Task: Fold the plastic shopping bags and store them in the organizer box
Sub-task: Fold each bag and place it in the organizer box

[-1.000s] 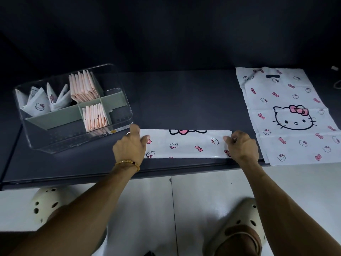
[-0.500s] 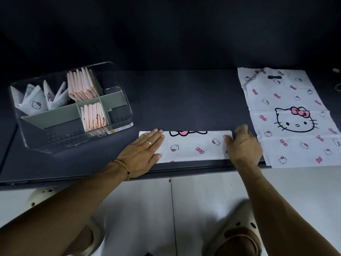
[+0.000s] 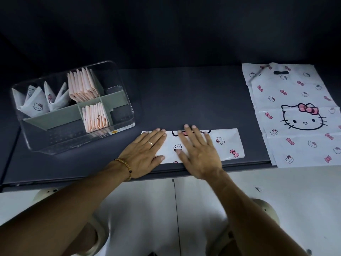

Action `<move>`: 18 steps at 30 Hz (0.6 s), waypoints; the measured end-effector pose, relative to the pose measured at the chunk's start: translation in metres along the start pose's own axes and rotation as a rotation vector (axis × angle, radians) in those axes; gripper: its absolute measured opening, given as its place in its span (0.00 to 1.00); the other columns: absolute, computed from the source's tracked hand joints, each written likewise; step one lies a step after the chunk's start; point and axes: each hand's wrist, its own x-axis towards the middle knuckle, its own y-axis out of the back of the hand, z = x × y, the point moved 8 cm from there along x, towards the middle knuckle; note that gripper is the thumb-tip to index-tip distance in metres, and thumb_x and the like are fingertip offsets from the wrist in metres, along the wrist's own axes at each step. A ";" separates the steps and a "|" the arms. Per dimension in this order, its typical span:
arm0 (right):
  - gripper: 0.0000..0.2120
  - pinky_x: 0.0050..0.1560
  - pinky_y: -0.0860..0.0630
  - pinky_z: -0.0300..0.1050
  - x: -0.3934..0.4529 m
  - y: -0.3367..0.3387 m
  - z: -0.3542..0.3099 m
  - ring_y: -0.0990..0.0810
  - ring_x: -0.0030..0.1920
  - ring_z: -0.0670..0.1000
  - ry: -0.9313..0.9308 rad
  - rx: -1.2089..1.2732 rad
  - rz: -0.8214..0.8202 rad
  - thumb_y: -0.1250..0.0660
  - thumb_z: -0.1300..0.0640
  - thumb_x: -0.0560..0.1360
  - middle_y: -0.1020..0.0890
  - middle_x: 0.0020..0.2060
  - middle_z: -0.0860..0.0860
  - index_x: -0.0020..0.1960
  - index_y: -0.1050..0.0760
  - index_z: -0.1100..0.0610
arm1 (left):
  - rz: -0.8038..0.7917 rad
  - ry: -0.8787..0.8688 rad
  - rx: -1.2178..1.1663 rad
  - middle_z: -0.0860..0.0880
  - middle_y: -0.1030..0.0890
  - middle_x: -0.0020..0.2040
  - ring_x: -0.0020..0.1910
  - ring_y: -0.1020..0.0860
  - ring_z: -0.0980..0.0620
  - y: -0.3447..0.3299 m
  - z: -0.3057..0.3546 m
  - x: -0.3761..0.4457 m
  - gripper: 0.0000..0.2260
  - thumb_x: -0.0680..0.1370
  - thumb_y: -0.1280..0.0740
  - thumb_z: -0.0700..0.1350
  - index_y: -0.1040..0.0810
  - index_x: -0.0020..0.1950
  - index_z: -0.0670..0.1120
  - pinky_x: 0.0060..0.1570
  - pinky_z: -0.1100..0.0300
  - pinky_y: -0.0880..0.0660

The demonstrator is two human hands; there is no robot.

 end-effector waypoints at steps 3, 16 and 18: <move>0.31 0.76 0.52 0.54 -0.009 0.004 0.042 0.51 0.78 0.52 0.002 -0.060 -0.016 0.58 0.38 0.79 0.48 0.78 0.50 0.79 0.50 0.49 | -0.007 0.004 0.017 0.47 0.53 0.79 0.77 0.55 0.50 0.001 0.000 0.000 0.31 0.79 0.59 0.60 0.58 0.78 0.44 0.74 0.55 0.60; 0.36 0.75 0.51 0.56 -0.031 0.023 0.134 0.49 0.77 0.59 -0.323 -0.136 0.040 0.57 0.37 0.79 0.47 0.77 0.60 0.78 0.49 0.60 | -0.013 0.056 -0.013 0.48 0.50 0.79 0.77 0.53 0.50 0.000 0.001 0.000 0.30 0.80 0.53 0.58 0.52 0.78 0.45 0.75 0.53 0.56; 0.28 0.70 0.39 0.58 -0.037 0.036 0.114 0.38 0.73 0.62 -0.306 -0.133 0.113 0.47 0.45 0.80 0.37 0.73 0.62 0.74 0.40 0.61 | -0.006 0.095 -0.013 0.47 0.46 0.78 0.77 0.51 0.48 0.003 0.005 -0.001 0.29 0.80 0.51 0.57 0.49 0.78 0.45 0.75 0.51 0.55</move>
